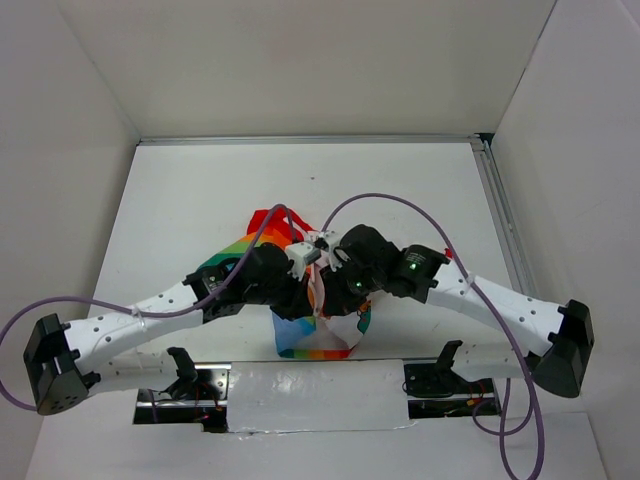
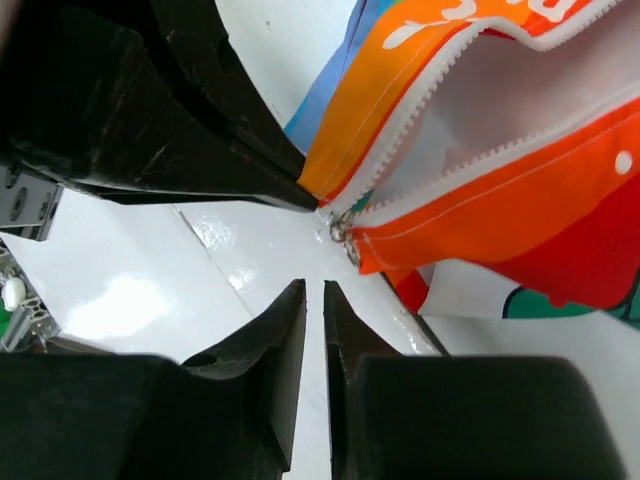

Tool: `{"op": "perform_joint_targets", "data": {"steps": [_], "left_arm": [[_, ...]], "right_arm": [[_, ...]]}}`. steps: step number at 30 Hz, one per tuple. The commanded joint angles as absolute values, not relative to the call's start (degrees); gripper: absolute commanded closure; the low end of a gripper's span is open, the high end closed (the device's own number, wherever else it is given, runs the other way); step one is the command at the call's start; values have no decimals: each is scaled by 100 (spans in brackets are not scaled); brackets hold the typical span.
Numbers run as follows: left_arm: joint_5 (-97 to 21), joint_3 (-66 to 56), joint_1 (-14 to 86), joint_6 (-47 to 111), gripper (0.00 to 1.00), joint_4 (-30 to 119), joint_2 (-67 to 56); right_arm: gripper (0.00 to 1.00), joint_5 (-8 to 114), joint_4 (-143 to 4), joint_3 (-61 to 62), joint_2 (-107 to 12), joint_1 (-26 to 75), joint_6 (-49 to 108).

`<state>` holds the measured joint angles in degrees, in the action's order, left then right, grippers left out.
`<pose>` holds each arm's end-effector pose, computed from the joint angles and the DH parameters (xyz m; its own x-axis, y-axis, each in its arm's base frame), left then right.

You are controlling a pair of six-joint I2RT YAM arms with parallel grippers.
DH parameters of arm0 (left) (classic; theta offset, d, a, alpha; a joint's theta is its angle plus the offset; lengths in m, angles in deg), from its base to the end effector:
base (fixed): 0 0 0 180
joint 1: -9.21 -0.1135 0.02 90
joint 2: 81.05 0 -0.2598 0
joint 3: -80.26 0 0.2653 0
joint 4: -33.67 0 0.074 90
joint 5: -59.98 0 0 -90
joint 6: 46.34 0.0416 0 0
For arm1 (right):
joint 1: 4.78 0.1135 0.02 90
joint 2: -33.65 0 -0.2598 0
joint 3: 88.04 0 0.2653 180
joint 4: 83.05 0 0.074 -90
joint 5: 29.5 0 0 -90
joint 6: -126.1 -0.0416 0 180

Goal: Zip up the jacket

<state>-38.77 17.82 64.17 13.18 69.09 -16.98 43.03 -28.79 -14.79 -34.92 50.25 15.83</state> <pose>0.1461 -0.2193 0.2702 -0.7440 0.1877 -0.6413 0.5820 0.6536 -0.4838 0.1406 0.2228 0.2904 -0.7188 -0.4511 -0.5291 -0.6867 0.5794 0.4390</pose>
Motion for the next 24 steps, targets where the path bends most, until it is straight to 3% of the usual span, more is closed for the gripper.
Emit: {"op": "perform_joint_targets", "data": {"steps": [1,5,9,24], "left_arm": [[-3898,1533,6388,1185,100,6669,-1934],[-3899,1498,6388,1114,100,6643,-2032],[-3785,1428,6388,992,100,6677,-2084],[-3653,1305,6116,447,100,6827,-2085]], "right_arm": [[77,4170,-3551,-1757,-3341,5077,1808],[74,3985,-4096,-2012,-3236,4981,1536],[57,3757,-4510,-2355,-3042,4805,1457],[60,3044,-5477,-2997,-2225,4453,1386]]}}
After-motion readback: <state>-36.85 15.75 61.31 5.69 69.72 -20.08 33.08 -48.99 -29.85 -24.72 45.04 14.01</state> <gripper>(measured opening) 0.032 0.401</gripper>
